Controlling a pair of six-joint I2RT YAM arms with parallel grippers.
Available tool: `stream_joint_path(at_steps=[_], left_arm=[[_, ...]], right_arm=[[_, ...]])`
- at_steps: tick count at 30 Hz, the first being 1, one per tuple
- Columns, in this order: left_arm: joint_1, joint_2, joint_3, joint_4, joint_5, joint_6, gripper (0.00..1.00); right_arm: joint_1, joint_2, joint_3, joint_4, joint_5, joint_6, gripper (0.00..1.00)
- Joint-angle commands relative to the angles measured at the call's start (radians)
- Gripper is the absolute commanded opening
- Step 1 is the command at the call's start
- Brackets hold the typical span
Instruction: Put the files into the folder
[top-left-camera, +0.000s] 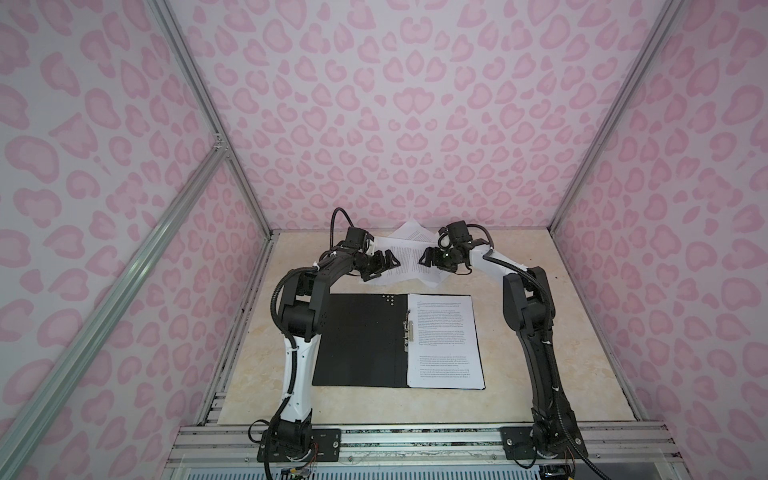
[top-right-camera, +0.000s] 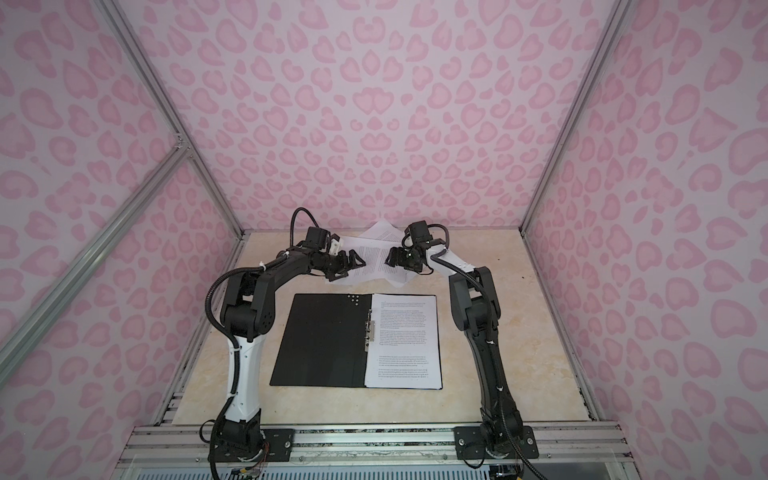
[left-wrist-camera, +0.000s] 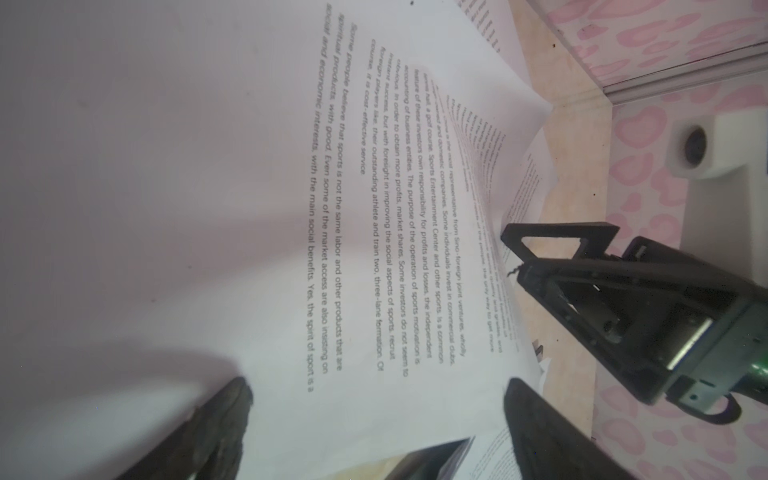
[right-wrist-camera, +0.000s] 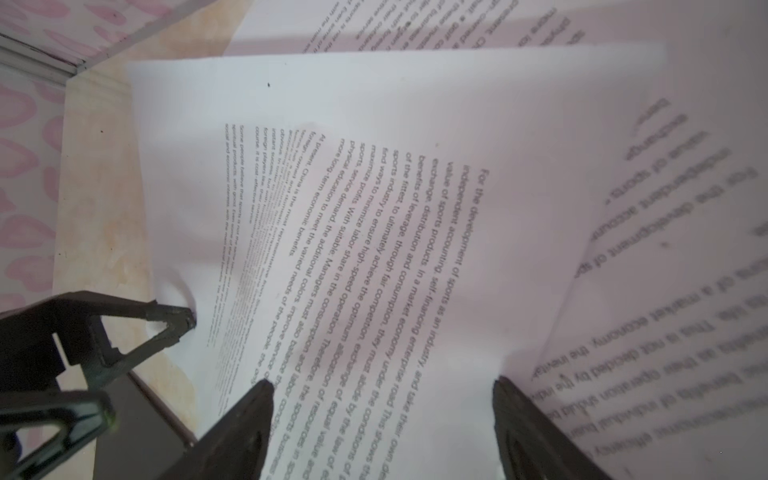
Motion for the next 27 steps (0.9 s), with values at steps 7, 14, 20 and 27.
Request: stream_joint_path(at_steps=[7,14,20,27], left_arm=[[0.015,0.03,-0.029,-0.072,-0.079,-0.054,0.97],[0.014,0.041,-0.035,-0.053,-0.05,-0.071,0.97],[-0.011,0.044,-0.017,-0.057,-0.034,-0.057,0.97],[-0.049,0.055,0.0,-0.074,-0.035,-0.049,0.97]], right_arm=[[-0.031,-0.155,-0.143,-0.05,0.086,0.066,0.85],[-0.057,-0.238,-0.335,0.018,0.021,0.091,0.85],[-0.043,-0.262,-0.431,0.09,0.0,0.122,0.85],[-0.064,-0.265,-0.473,0.128,0.014,0.176,0.85]])
